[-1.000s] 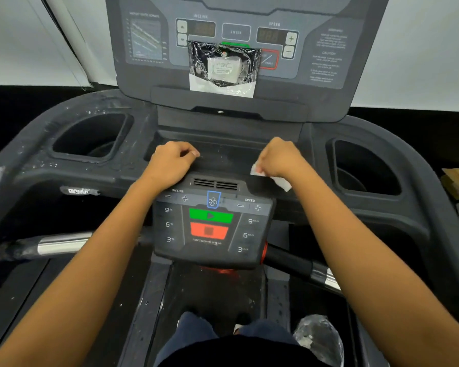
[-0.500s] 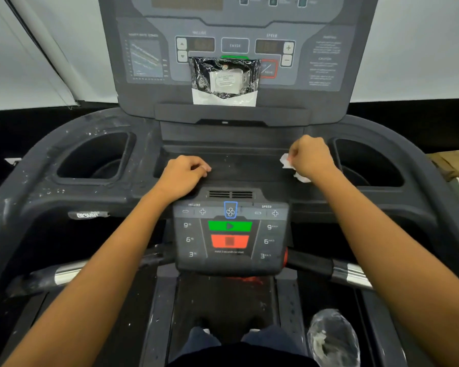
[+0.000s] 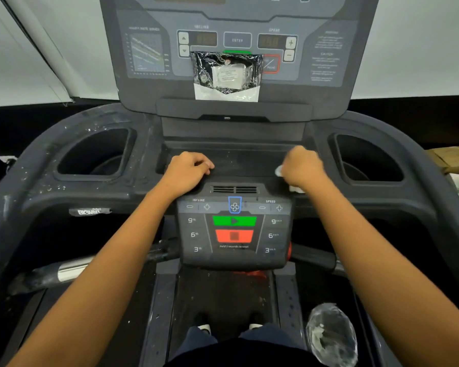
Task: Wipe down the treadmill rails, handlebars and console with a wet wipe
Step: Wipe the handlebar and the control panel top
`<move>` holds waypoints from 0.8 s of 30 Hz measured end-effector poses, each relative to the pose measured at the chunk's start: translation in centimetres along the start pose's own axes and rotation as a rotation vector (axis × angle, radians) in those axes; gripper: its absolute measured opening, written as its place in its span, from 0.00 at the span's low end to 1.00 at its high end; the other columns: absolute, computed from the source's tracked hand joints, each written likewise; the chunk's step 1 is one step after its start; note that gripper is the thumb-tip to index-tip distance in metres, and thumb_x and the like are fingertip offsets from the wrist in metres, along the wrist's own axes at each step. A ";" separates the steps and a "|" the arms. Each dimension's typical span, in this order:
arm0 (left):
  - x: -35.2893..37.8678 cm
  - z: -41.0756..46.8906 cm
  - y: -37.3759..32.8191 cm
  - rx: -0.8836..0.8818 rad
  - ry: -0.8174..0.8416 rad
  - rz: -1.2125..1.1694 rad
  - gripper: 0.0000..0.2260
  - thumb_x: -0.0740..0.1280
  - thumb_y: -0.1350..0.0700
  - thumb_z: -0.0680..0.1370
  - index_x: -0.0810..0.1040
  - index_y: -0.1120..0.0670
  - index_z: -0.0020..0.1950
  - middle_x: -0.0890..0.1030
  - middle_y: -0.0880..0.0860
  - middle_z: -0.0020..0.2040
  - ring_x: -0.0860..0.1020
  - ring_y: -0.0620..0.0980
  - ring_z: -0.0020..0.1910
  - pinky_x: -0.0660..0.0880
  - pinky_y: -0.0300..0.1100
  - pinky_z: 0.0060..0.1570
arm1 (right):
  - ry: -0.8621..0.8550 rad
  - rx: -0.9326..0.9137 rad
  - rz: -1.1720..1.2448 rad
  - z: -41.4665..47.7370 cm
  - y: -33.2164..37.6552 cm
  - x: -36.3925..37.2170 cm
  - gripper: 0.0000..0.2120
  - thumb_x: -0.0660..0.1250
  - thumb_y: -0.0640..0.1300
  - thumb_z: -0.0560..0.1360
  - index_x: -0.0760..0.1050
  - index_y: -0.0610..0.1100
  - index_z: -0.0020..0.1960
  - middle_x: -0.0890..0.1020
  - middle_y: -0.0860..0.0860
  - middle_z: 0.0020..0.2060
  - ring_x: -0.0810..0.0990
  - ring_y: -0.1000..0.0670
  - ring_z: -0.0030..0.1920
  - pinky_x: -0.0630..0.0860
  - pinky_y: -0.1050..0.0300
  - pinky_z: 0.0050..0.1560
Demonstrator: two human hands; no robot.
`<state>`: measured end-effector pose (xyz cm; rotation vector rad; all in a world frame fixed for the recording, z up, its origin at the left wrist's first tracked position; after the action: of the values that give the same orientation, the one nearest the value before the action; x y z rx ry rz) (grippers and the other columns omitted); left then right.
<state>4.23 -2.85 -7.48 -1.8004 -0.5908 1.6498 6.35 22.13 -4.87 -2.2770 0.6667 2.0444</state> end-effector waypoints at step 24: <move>-4.0 -1.0 6.2 -0.036 -0.188 0.473 0.28 0.58 0.47 0.81 0.56 0.54 0.79 0.54 0.58 0.79 0.52 0.58 0.77 0.51 0.55 0.75 | -0.028 -0.345 0.112 3.3 12.8 2.6 0.07 0.63 0.33 0.72 0.80 0.34 0.43 0.79 0.38 0.39 0.80 0.37 0.41 0.75 0.54 0.40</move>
<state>4.24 -10.15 -8.96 -1.9256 -0.2838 2.1500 -0.69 10.68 -4.41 -2.4252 0.4810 2.4049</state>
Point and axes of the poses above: each hand's wrist, its own z-axis towards the middle knuckle, its own x-axis out of the palm, y = z × x, the point moved 4 cm from there along z, towards the middle knuckle
